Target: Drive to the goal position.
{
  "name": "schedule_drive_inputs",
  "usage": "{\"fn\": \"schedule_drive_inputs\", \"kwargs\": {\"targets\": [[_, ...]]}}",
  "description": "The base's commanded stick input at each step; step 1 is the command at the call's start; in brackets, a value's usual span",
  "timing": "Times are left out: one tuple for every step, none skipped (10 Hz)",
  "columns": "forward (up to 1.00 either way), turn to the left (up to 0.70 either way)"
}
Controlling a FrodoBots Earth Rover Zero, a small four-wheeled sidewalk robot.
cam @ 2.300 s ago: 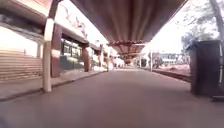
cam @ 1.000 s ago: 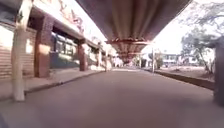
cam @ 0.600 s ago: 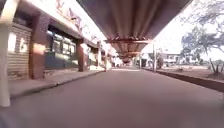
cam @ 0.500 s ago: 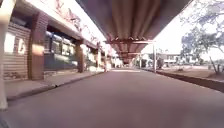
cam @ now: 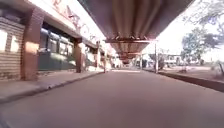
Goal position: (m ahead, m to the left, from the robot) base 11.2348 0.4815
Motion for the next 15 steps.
{"fn": "schedule_drive_inputs", "kwargs": {"targets": [[0.7,0.0],[0.7,0.0],[0.7,0.0],[0.7,0.0],[0.7,0.0],[0.7,0.0],[0.7,0.0],[0.7,0.0],[0.7,0.0],[0.7,0.0],[0.7,0.0],[0.7,0.0],[0.7,0.0],[0.7,0.0],[0.7,0.0]]}}
